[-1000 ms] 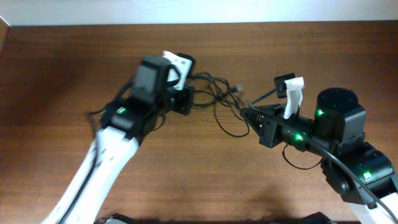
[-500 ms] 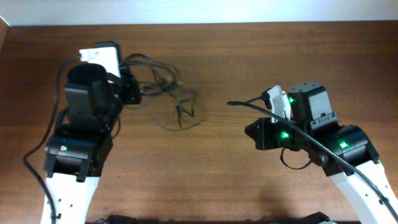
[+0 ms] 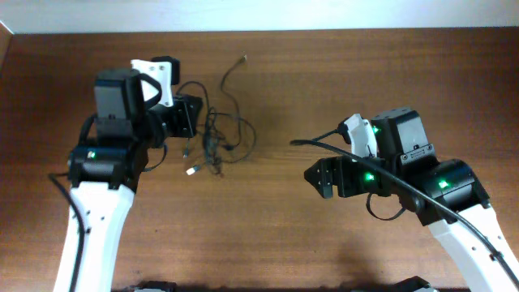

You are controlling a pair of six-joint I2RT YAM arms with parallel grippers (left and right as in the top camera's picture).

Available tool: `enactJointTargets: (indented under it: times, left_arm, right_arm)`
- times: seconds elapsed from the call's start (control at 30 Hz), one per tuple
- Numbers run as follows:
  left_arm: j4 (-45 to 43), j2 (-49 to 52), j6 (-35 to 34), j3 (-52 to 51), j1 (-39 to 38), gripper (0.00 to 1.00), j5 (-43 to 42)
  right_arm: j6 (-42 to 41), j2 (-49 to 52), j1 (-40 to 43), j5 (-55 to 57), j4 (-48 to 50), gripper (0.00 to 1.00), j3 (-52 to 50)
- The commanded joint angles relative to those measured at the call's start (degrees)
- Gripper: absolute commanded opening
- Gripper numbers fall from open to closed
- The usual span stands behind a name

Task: Untangle cables
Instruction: 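Pull the cables apart with both grippers, spreading them on the table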

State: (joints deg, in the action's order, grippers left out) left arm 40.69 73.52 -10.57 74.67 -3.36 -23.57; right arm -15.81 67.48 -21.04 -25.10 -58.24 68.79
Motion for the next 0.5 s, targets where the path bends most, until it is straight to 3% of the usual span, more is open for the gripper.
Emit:
enactJointTargets:
  times: [0.0,0.07,0.1,0.13,0.2,0.33,0.4,0.47]
  left_arm:
    - [-2.2,3.1,-0.5,0.9,0.2,0.16,-18.3]
    - [-7.2,3.7,-0.5,0.9,0.6,0.16,-30.9]
    - [-13.2,3.6,-5.4,0.9,2.8,0.16,-38.4]
    - [-14.1,3.6,-8.4,0.9,3.8,0.13,-37.9]
    - [-12.8,3.6,-9.2,0.9,5.0,0.10,-33.0]
    - [1.3,4.0,-9.1,0.8,3.7,0.16,-4.4]
    - [3.5,5.2,-8.4,0.8,2.8,0.16,-3.2]
    - [4.2,7.5,-6.3,0.8,1.1,0.25,-3.4]
  right_arm:
    - [0.6,2.6,0.2,-3.9,1.1,0.91,0.4]
    - [0.6,6.4,0.2,-7.1,2.4,0.91,0.4]
    - [0.6,8.5,0.2,-12.1,5.0,0.92,0.4]
    - [0.6,9.2,0.2,-13.4,6.3,0.91,0.4]
    - [0.6,10.0,0.2,-13.4,8.3,0.92,0.4]
    - [-1.9,13.3,0.2,-10.3,11.4,0.92,0.4]
    - [-2.5,15.4,0.2,-7.0,11.6,0.92,0.4]
    - [-2.6,17.9,0.8,-5.9,12.2,0.92,0.4]
